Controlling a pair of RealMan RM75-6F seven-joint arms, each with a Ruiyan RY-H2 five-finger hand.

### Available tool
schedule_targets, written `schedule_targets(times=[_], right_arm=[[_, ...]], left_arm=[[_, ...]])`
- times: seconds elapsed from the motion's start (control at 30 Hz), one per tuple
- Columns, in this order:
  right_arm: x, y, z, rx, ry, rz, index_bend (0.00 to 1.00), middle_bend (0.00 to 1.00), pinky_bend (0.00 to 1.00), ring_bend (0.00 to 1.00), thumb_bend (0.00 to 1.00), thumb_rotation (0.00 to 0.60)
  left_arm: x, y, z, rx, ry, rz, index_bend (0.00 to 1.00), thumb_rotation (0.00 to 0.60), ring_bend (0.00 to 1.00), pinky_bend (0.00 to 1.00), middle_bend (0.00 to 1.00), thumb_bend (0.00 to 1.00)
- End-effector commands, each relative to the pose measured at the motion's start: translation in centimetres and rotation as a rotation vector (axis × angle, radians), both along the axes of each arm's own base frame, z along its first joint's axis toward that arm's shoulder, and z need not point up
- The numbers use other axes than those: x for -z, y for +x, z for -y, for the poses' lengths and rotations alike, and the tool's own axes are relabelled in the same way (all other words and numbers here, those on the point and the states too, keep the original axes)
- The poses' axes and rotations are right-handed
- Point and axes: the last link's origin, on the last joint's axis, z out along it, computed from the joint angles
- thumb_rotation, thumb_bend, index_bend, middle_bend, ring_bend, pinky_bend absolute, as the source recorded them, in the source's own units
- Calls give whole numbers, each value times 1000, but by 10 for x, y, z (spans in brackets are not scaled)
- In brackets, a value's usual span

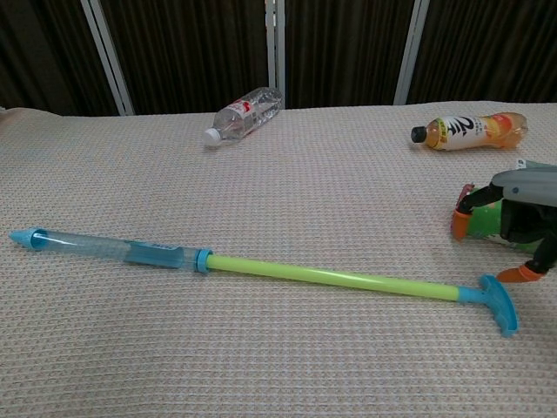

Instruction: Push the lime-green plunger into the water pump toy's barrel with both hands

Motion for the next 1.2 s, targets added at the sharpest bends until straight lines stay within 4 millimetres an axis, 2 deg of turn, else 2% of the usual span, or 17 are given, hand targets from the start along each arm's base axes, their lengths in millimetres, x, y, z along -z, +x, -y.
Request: schedule_targets(times=[0.03,0.6,1.07,1.2], right_arm=[[17,7,3,15,7,-13,444,993,1000,1000,159,600],[41,4,-12,61,25,-96,518,994,1000,1000,216,600],[47,-4,-13,29,8,-153,527,994,1000,1000,233,600],[48,-6,-13,26,6,-158,573,998,1000,1000,299,600]], left_arm=[[0,0,-1,0,-1,-1,0,600,0,0,0,0],[1,0,-2,-1,-5,-3,0,600,0,0,0,0],[2,-1,-3,-3,-8,-2,0,600,0,0,0,0],[3,-1,-3,-6,-11,-4,0,600,0,0,0,0]])
